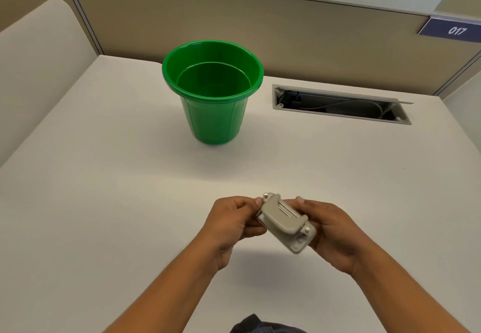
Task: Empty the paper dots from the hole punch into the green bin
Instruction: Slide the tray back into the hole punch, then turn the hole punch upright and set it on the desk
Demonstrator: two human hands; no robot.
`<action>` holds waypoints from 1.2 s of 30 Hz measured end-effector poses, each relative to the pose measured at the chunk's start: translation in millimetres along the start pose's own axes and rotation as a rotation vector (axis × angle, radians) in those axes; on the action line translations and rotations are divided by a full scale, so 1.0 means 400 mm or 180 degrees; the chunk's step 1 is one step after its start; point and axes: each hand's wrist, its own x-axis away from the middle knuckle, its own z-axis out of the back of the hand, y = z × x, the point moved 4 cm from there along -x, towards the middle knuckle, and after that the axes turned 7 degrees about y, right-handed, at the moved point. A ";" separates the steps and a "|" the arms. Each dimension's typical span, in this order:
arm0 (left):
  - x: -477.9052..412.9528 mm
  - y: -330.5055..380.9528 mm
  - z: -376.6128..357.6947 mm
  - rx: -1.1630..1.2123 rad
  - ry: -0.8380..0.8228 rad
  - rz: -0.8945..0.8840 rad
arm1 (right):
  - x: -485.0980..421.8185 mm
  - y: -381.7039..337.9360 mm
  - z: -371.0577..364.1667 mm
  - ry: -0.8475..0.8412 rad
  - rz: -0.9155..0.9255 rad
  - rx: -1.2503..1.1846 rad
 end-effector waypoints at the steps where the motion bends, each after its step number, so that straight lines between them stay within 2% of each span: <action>1: -0.004 -0.002 0.001 0.0117 0.0170 -0.0009 | -0.002 0.005 0.001 0.0028 -0.0006 -0.0188; 7: -0.011 -0.005 0.003 0.0585 0.0821 -0.0236 | -0.003 0.011 -0.004 0.0037 0.0342 -0.0237; 10: -0.014 -0.006 0.000 0.0629 0.0952 -0.0347 | -0.004 0.003 -0.007 0.0090 0.0572 0.0004; 13: -0.018 -0.004 -0.002 0.0594 0.1029 -0.0428 | -0.009 -0.001 -0.002 0.0375 0.0795 0.0317; 17: -0.030 0.000 -0.002 0.0494 0.1073 -0.0546 | -0.016 0.003 0.003 0.0503 0.0910 0.0383; 21: -0.045 -0.004 -0.001 0.0502 0.1027 -0.0460 | -0.027 0.015 0.007 0.0653 0.0849 0.0168; 25: -0.051 -0.012 -0.010 0.0467 0.0950 -0.0083 | -0.029 0.044 0.008 0.0914 0.0691 -0.0051; 30: -0.027 -0.055 -0.063 0.0061 0.0402 0.0005 | -0.022 0.091 -0.001 0.1232 0.0623 0.0154; 33: -0.024 -0.068 -0.069 -0.0129 0.0479 -0.0211 | -0.014 0.108 -0.015 0.1007 0.0565 0.0648; 36: -0.038 -0.051 -0.049 -0.0341 0.0428 -0.0398 | -0.010 0.109 -0.028 0.0262 0.0237 0.0566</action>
